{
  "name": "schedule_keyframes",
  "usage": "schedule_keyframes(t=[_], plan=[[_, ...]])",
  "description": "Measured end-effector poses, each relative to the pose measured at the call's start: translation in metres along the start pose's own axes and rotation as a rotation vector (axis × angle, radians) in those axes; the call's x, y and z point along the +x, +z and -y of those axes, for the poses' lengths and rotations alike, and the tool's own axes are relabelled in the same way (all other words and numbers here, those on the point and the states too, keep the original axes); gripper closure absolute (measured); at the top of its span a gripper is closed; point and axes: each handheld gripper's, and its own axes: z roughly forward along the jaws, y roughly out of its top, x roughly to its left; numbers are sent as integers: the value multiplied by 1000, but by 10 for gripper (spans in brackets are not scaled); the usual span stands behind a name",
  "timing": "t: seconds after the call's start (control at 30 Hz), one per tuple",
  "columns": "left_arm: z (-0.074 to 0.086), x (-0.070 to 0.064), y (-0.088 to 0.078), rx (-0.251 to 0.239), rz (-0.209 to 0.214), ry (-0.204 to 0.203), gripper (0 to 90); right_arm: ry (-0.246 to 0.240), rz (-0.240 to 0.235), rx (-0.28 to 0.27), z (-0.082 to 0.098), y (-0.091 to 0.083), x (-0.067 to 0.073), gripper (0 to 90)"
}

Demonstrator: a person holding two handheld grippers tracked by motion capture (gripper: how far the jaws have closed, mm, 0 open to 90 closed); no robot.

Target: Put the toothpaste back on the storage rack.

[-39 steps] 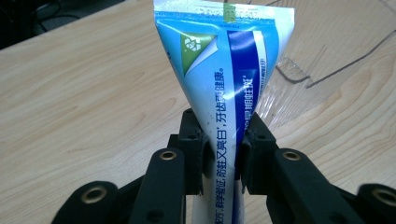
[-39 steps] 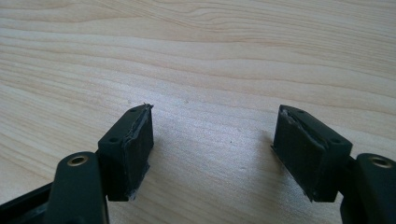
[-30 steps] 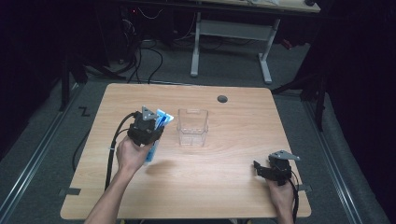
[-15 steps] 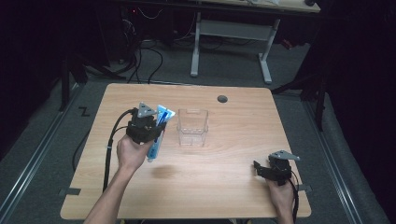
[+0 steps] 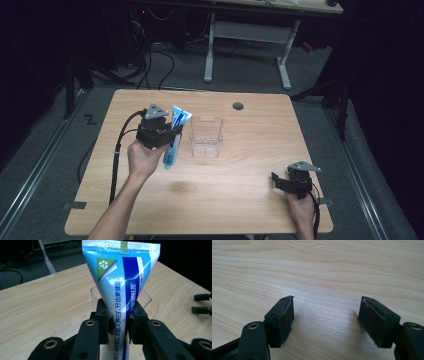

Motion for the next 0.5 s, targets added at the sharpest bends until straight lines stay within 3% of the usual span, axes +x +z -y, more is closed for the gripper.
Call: schedule_keyframes(t=[0.5], plan=[[-20, -7, 8, -31, 48, 7, 741, -4, -3, -1, 0, 0, 0, 284]])
